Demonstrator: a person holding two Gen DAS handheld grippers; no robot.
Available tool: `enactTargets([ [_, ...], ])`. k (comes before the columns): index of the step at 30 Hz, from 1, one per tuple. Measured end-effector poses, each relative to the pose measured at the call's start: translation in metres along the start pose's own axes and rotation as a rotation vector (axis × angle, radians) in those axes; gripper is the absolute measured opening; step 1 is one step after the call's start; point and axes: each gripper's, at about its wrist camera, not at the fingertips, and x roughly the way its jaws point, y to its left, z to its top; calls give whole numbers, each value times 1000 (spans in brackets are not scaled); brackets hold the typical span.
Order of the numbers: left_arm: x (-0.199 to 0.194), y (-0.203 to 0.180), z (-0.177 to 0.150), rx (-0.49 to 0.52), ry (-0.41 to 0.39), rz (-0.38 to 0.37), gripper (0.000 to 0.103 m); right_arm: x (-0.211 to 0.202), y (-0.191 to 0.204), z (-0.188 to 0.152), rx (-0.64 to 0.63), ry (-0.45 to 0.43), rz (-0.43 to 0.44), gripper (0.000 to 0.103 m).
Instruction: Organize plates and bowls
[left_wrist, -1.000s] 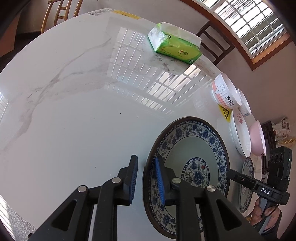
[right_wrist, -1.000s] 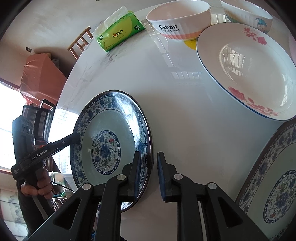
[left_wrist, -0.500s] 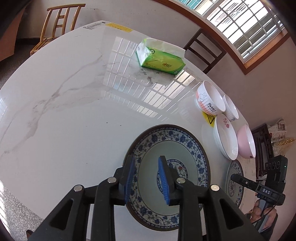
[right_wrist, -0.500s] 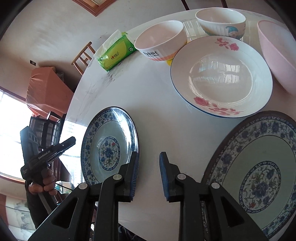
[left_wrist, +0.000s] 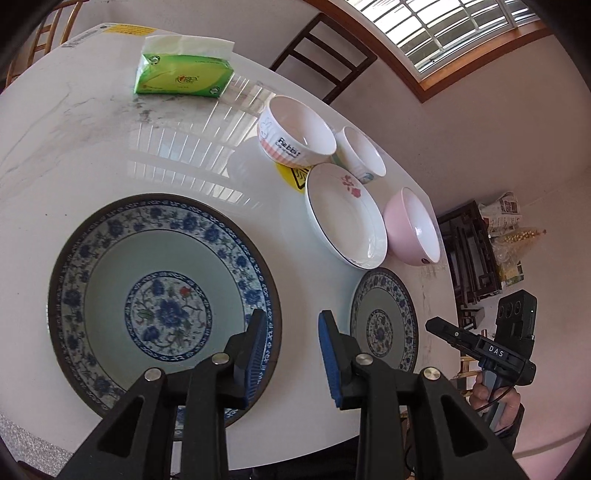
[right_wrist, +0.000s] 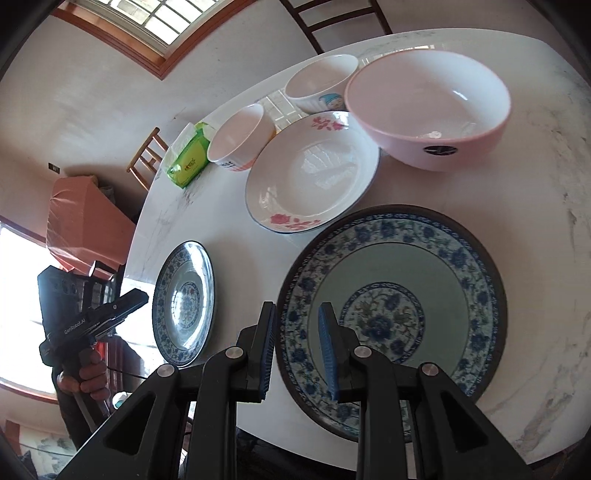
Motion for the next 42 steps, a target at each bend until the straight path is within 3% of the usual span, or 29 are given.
enactTargets([
  [8,45,-37,-12,-29,57,-75,31,-35,-57,-4,87,-65,-47,24],
  [17,83,-54,-20,-77,92,-134,31,-42,-112,-11,192,-86,-47,26],
  [42,122,-55,-18,-100,159,-75,31,-7,-147,-14,223,-41,5,26],
])
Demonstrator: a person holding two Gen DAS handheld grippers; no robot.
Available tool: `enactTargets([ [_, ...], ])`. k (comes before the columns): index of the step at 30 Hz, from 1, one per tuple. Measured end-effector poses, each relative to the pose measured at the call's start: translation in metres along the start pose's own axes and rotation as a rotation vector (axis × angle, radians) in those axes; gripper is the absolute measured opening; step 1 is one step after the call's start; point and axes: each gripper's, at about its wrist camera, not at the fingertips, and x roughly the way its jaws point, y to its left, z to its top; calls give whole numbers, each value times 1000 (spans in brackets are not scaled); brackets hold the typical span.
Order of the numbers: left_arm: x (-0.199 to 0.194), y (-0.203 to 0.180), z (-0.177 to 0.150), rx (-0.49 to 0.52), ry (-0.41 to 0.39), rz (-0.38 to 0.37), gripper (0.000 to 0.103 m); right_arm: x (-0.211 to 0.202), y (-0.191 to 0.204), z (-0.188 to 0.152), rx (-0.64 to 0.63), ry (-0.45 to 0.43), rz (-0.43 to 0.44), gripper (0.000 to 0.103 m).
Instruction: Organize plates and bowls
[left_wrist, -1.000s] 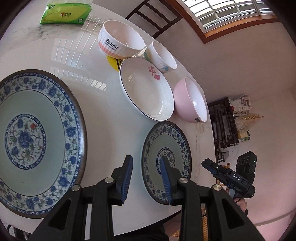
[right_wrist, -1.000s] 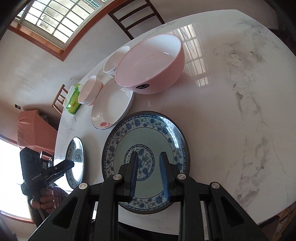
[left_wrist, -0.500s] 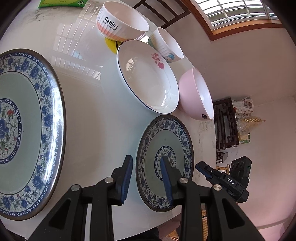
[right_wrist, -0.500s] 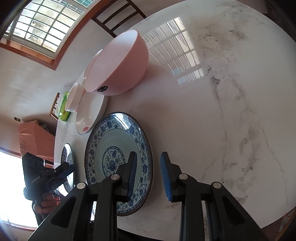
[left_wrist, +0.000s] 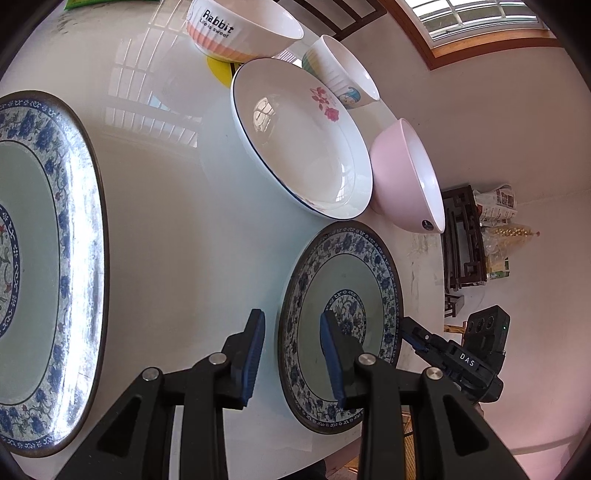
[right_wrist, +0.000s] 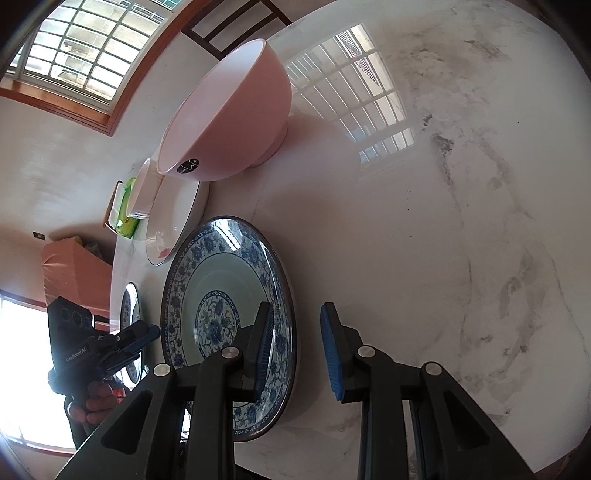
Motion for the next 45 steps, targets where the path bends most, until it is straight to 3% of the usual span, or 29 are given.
enactTargets([
  [14,10,0,1,20,32,22,31,9,2,4,-22,1,5,26],
  [24,16,-11,-3,82,42,34,28,14,11,4,-75,26,-16,15],
  [26,16,-11,-3,92,42,48,19,14,12,5,-77,25,-21,15],
  [29,16,-8,-4,96,45,54,13,14,11,3,-68,25,-21,15],
  [45,5,-15,-6,131,19,60,12,8,21,-10,-61,26,-30,14],
])
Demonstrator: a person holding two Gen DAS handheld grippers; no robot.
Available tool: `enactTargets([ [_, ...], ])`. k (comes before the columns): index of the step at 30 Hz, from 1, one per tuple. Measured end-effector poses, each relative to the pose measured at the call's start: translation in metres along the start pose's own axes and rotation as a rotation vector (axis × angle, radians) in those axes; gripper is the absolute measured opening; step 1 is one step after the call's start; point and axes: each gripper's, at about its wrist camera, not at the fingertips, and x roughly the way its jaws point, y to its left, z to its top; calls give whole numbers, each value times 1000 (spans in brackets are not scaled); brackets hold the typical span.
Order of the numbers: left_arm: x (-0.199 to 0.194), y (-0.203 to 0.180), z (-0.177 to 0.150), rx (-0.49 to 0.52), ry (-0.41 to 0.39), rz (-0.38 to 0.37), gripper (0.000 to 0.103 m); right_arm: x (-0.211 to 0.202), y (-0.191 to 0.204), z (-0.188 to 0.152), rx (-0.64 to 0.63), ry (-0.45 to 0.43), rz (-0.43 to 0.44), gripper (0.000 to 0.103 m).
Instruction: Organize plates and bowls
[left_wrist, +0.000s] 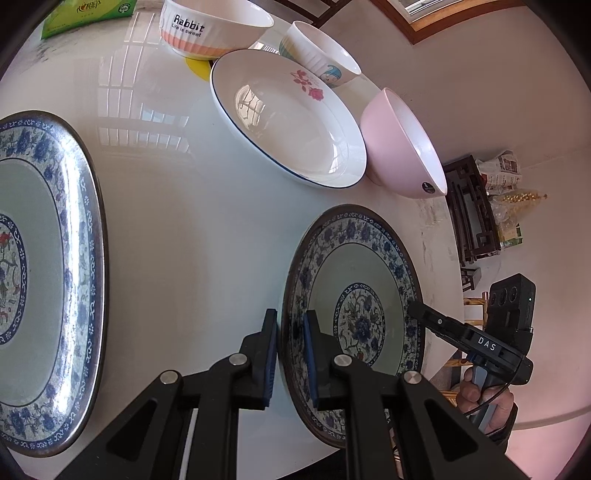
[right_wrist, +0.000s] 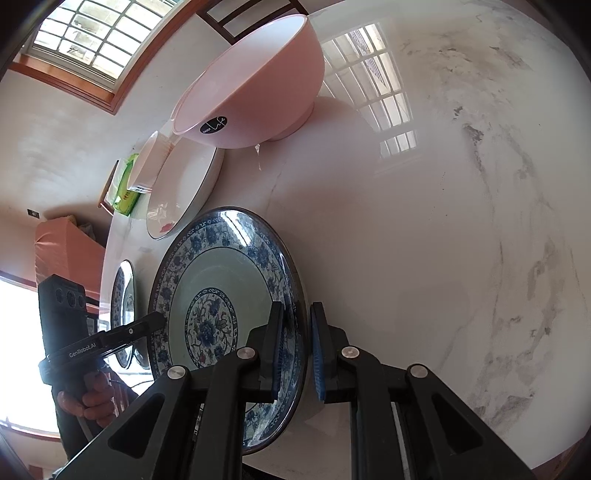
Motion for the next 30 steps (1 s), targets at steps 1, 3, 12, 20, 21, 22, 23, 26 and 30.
enactTargets([
  [1,-1,-1,0,3,-4,0,12,0,0,0,2,1,3,14],
  [3,-2,-2,-1,6,-9,1,12,-1,2,-1,-1,-2,4,15],
  [12,-13,7,0,3,-40,-4,12,-9,21,-5,-30,-20,-2,15],
  [20,-28,16,1,-1,-77,7,12,-12,36,-8,-55,-30,9,15],
  [21,-30,18,0,-3,-82,9,12,-12,38,-8,-56,-29,11,15],
  [22,-32,20,1,-7,-86,12,12,-11,40,-8,-59,-28,13,14],
  [23,-35,22,1,-7,-90,14,12,-10,43,-8,-64,-27,14,14],
  [26,-44,28,-1,-16,-105,24,12,-8,50,-8,-77,-24,22,14],
  [30,-59,39,-2,-31,-125,35,12,-3,62,-7,-83,-22,38,14],
])
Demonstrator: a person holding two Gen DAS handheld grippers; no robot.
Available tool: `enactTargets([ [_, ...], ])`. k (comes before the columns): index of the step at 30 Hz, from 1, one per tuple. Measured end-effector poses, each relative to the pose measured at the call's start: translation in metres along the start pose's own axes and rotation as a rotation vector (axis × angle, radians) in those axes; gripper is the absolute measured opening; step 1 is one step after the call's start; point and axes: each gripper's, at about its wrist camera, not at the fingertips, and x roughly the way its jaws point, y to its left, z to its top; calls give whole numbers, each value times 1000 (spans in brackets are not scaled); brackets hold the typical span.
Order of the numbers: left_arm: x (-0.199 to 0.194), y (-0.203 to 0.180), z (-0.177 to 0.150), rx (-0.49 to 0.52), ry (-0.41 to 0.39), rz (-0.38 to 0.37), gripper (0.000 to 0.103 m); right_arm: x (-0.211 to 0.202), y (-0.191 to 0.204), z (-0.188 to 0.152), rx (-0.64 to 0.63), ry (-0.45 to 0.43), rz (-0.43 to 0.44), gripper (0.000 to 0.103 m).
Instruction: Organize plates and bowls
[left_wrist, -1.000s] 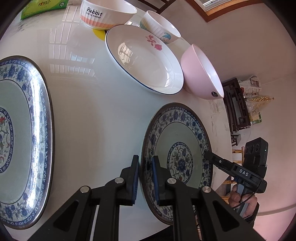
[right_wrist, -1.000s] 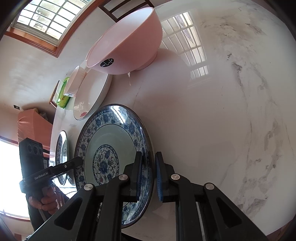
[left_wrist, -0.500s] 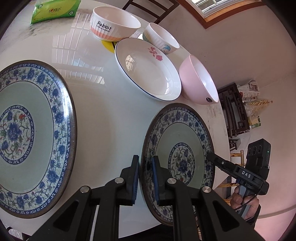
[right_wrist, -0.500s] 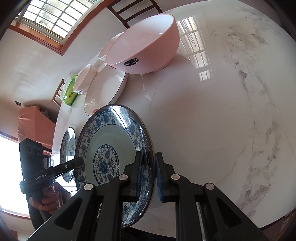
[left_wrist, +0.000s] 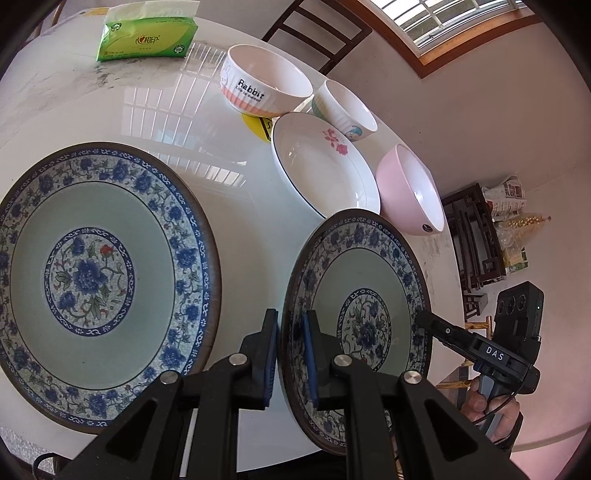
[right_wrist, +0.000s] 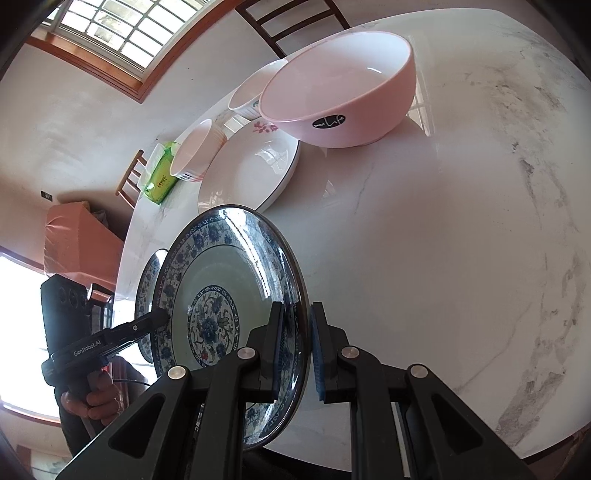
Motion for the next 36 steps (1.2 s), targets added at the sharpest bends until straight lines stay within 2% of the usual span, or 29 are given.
enactTargets([
  [17,-58,64,6,-73,-77,43,13,36,60,11,-73,54,15,14],
  [36,-118,141,9,-179,-147,120,15,112,153,16,-186,157,43,14],
])
